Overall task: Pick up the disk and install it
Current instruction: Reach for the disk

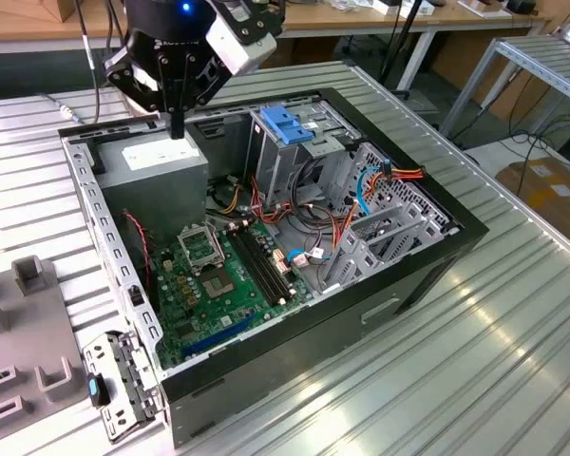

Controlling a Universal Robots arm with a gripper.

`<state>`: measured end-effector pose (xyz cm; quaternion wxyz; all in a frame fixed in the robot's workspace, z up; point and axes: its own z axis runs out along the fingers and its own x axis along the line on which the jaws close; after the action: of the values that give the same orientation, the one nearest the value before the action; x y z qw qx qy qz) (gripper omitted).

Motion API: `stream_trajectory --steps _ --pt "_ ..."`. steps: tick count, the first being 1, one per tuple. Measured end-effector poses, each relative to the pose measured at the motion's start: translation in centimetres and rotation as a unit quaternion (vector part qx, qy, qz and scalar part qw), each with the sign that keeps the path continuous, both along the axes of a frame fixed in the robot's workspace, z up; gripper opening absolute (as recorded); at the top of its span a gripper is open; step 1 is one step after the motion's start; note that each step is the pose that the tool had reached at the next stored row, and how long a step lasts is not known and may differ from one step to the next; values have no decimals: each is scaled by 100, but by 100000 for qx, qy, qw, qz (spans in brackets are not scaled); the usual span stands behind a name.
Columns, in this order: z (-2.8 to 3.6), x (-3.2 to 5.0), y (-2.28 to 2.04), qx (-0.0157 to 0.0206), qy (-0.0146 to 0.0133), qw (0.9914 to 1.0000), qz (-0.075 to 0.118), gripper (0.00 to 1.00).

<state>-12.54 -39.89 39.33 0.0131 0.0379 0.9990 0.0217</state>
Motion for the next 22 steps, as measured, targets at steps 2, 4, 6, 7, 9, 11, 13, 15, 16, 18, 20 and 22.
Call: stream_trajectory --steps 2,4,6,7,9,11,13,15,16,18,20,22 --pt "0 -7 0 -1 3 100000 2 11" --pt "0 -11 0 -2 5 100000 0 11" --pt "0 -15 0 -1 5 100000 1 11" --pt "0 -17 0 -2 6 100000 -1 11" --pt "0 -21 0 -2 11 100000 -2 11" --pt "0 -26 0 -1 19 100000 -2 11" --pt "0 -30 0 -2 33 100000 -1 11" --pt "0 -59 0 -1 163 100000 0 11" --pt "0 -83 0 0 234 100000 0 11" --pt "0 -85 0 -1 238 100000 -2 11" --pt "0 -89 0 -3 241 100000 -4 11" --pt "0 -96 0 -1 244 100000 -5 11"
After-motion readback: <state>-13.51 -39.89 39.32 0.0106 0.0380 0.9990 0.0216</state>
